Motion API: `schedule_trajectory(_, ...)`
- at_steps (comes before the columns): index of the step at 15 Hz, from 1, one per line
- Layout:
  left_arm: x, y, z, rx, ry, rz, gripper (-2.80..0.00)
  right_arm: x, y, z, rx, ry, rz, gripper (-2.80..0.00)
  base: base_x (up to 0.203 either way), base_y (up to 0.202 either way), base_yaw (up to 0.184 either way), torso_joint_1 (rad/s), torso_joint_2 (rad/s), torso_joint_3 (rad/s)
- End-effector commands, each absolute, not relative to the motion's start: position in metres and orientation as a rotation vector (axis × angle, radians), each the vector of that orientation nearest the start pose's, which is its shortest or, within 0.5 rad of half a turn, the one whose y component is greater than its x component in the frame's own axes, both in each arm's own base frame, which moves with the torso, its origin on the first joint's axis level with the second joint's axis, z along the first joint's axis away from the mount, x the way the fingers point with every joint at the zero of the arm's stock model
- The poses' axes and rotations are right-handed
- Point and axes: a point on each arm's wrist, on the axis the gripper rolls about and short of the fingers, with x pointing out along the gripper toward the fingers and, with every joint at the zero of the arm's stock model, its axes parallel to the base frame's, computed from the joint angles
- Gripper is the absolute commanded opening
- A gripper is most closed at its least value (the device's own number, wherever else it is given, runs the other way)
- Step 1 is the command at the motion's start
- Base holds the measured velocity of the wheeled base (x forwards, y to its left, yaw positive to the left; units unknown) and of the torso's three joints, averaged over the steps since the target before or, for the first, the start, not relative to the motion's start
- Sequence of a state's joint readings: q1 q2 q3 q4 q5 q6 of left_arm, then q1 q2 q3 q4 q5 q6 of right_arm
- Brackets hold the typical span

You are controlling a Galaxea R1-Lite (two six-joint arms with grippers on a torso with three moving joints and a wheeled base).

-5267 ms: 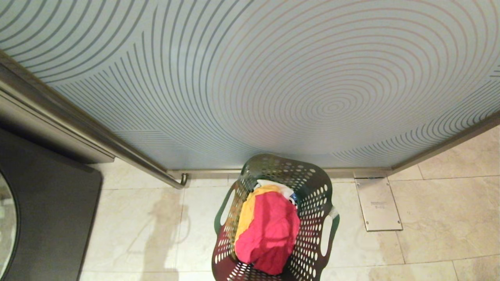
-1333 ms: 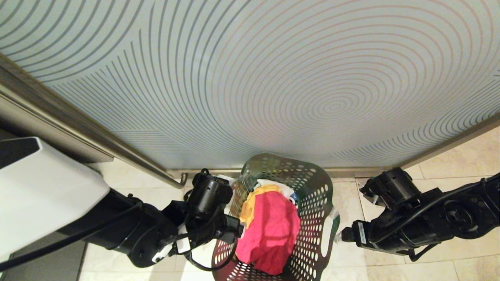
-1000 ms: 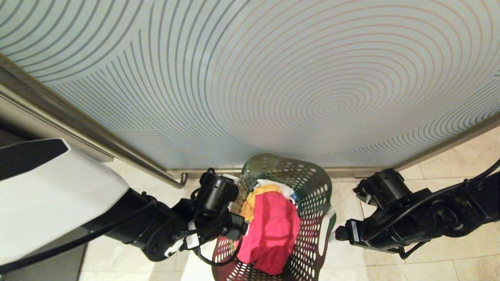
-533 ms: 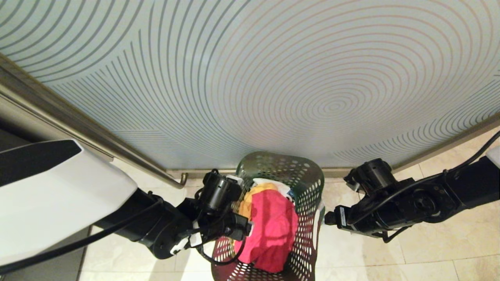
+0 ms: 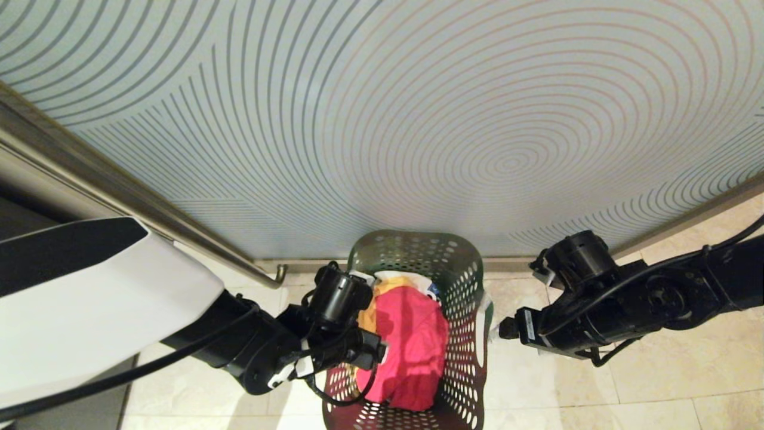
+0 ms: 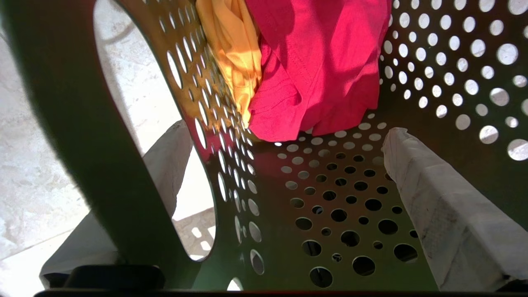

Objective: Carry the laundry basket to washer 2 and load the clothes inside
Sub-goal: Pick up the clothes basket and put it beside the washing machine

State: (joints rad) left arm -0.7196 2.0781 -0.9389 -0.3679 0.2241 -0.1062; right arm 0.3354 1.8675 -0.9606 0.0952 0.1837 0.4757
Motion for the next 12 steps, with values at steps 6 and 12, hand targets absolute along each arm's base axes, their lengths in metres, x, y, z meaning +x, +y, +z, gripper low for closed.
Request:
schedule_trajectory(6,0.281,-0.239,0.058,0.257,0.717,-0.431,0.0,0.255,0.096,0.16,0.352,1.062,0.245,0.0,0.0,0.0,0.0,0.0,0.0,0.0)
schedule_trajectory(12,0.281,-0.24,0.057,0.28,0.714,-0.441,0.0,0.305,0.113,0.13,0.367,1.038,0.265,0.0,0.0,0.0,0.0,0.0,0.0,0.0)
